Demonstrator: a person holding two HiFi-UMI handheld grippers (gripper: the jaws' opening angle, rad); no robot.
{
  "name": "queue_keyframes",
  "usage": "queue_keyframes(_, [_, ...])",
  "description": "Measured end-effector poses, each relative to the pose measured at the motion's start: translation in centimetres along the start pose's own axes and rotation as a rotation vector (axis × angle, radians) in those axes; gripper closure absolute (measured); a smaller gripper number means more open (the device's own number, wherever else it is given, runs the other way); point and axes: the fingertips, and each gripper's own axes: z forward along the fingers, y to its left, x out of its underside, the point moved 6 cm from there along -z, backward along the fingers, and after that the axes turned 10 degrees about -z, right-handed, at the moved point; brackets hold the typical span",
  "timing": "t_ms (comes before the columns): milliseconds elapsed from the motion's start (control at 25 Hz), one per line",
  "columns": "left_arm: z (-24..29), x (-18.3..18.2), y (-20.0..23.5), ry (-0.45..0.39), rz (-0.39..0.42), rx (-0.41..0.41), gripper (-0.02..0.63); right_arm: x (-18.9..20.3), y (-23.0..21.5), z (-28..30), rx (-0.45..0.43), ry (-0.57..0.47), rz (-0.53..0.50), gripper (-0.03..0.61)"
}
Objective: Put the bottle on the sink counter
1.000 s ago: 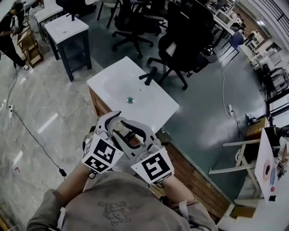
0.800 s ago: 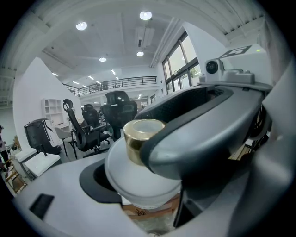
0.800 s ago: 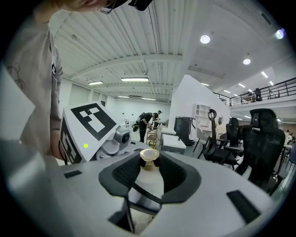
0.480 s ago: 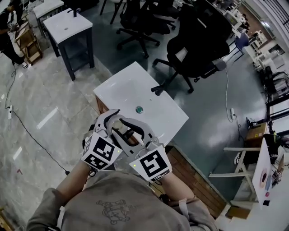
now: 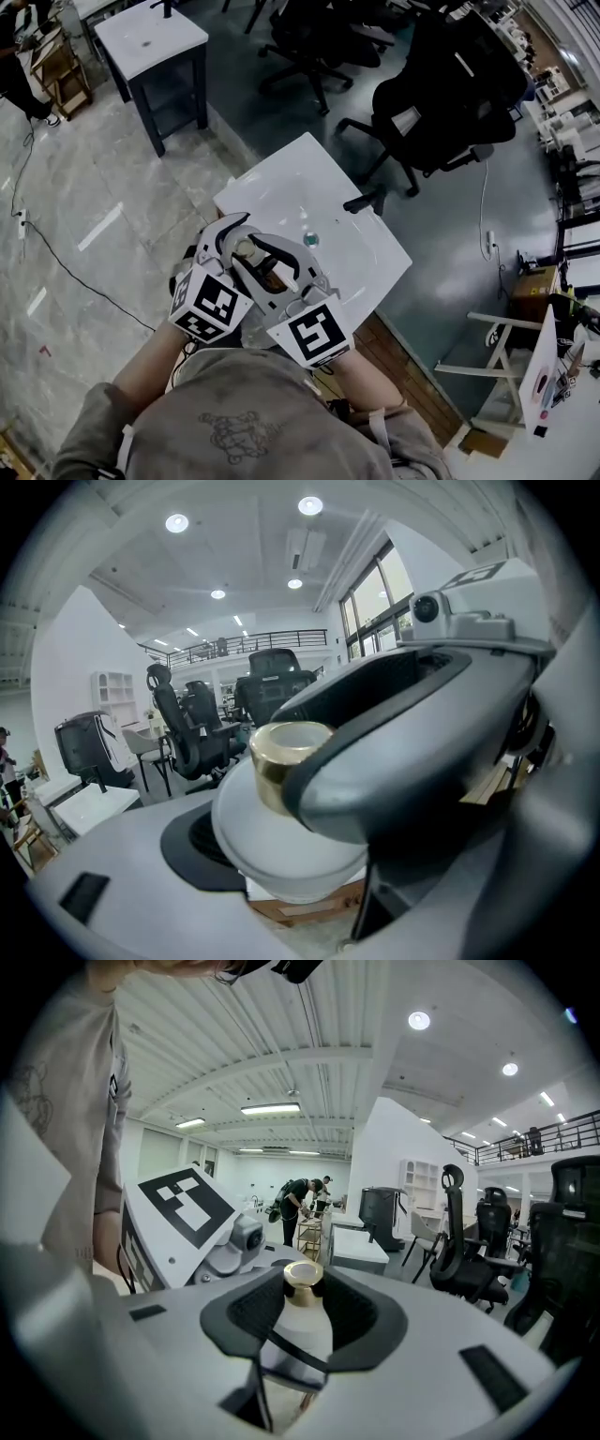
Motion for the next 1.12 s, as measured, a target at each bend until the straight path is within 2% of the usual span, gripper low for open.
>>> queue_keyframes(440, [2.8,1.4,7.6,-0.008,0.0,-0.017,0.288,1.0,-3.3,7.5,-0.018,0.001,-0.023,0.446])
queue_keyframes(640, [5.0,3.2,9.4,0.002,0.0,-0.023,0.288,3.3,-4.3,9.8,-0.028,0.015,-0.018,0.446])
queue_keyframes(1120, [11.3,6.9,12.4,0.021,-0.06,-0.038,0.288,9.5,-7.4,13.8,-0.065,0.047,0.032,0.446])
